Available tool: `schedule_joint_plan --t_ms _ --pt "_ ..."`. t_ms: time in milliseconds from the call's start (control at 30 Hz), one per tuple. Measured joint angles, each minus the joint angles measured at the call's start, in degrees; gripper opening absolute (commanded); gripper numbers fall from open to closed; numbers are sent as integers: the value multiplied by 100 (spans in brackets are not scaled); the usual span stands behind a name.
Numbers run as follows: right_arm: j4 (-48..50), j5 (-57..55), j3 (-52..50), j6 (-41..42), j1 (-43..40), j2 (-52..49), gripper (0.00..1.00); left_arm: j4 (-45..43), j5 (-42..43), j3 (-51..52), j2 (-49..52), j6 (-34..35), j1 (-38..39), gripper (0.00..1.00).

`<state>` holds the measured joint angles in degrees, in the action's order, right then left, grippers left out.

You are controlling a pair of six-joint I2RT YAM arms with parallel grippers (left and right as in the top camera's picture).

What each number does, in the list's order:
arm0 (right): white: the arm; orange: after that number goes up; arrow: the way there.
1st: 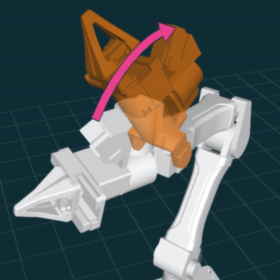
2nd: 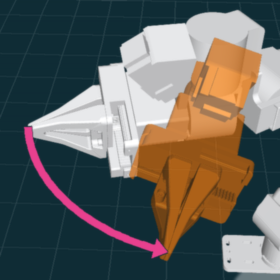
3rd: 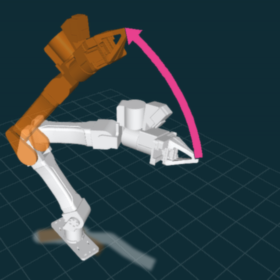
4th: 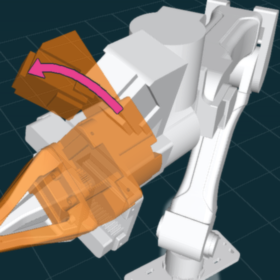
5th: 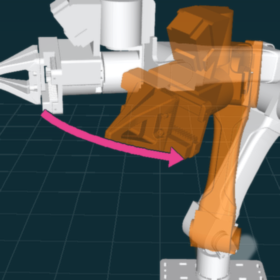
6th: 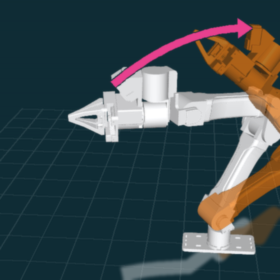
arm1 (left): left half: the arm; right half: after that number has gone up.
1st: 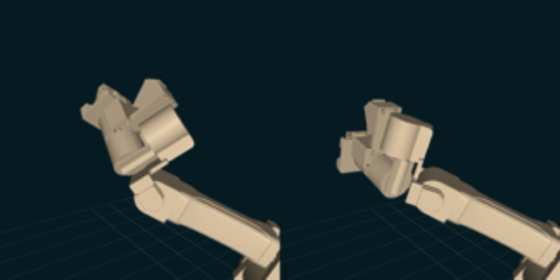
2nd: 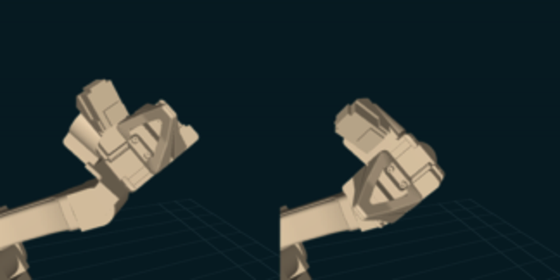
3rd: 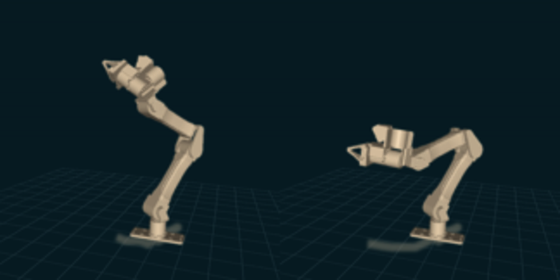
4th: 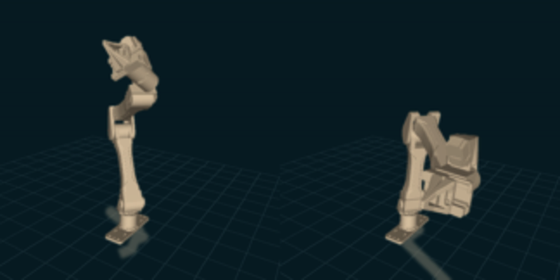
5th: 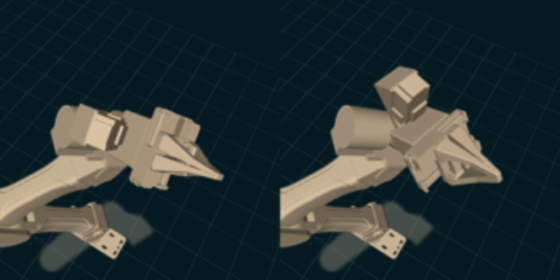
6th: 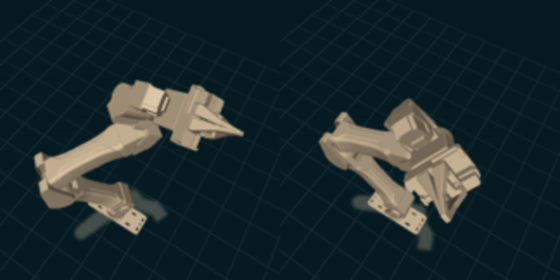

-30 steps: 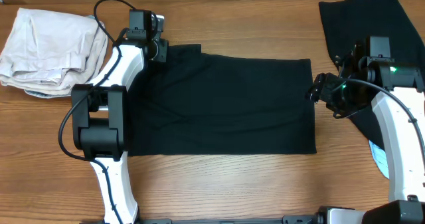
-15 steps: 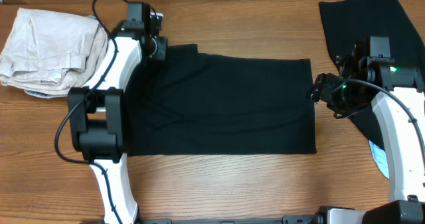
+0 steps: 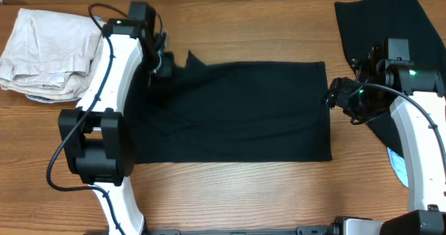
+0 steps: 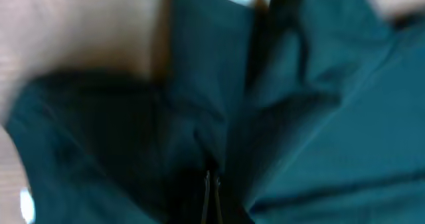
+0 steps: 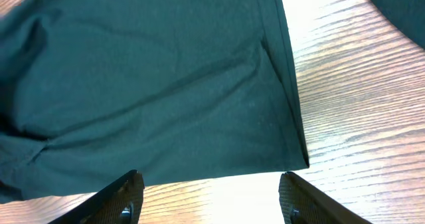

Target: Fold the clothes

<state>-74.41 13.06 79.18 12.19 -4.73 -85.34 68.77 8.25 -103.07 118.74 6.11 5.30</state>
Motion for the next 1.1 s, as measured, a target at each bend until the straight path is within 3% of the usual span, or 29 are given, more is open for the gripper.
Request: schedule_joint_plan --t_ms 167,233,467,567,733,1100 --pt "9 2 0 -24 0 0 69 546 42 317 44 127 138 34" --pt "11 -2 0 -24 0 0 69 608 57 393 66 138 151 40" --pt "24 0 2 -61 0 0 70 87 57 356 70 168 146 40" --pt "26 0 2 -85 0 0 70 -555 24 184 70 166 146 35" --pt "33 2 0 -92 0 0 70 -1499 -354 59 87 282 146 39" --pt "24 -2 0 -131 0 0 71 -1569 -625 37 774 516 146 42"
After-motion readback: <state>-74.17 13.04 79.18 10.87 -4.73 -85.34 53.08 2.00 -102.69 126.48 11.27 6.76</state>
